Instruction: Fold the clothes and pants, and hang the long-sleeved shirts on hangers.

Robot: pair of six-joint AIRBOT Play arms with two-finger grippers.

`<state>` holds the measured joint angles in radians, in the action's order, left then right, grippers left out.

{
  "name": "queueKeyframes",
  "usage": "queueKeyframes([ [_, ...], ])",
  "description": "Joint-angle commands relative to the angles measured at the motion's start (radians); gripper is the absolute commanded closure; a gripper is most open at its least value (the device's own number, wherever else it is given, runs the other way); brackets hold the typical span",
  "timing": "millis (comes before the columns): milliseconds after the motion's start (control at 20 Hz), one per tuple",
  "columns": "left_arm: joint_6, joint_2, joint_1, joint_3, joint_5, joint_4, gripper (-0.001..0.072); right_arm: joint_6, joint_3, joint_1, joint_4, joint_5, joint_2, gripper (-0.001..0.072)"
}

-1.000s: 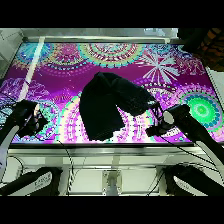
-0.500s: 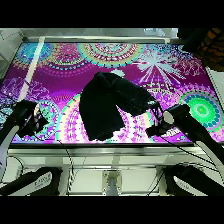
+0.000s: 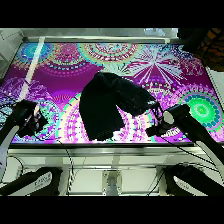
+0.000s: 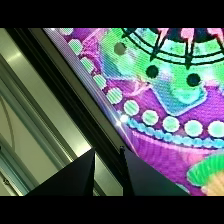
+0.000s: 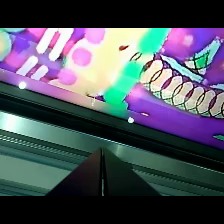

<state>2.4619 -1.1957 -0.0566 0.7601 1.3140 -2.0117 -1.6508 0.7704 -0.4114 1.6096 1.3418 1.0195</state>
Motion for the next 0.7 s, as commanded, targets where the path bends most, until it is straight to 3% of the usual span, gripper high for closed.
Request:
queueKeyframes([
  [0, 0.000, 0.000, 0.000, 0.000, 0.000, 0.003, 0.0500, 0.000, 0.001, 0.000, 0.000, 0.000, -0.001, 0.0699],
  [100, 0.003, 0.000, 0.000, 0.000, -0.011, 0.021, 0.0500, 0.000, 0.001, 0.000, 0.000, -0.009, 0.000, 0.0699],
  [450, -0.034, 0.000, -0.001, 0.001, -0.248, 0.003, 0.0500, 0.000, 0.001, 0.000, -0.024, -0.124, 0.000, 0.0698],
  [600, -0.034, 0.000, -0.001, 0.002, -0.258, 0.005, 0.0500, 0.021, 0.001, 0.001, 0.038, -0.254, 0.000, 0.0698],
  [650, -0.034, 0.000, -0.001, 0.002, -0.260, 0.003, 0.0500, 0.012, 0.002, 0.002, 0.068, -0.307, 0.000, 0.0663],
])
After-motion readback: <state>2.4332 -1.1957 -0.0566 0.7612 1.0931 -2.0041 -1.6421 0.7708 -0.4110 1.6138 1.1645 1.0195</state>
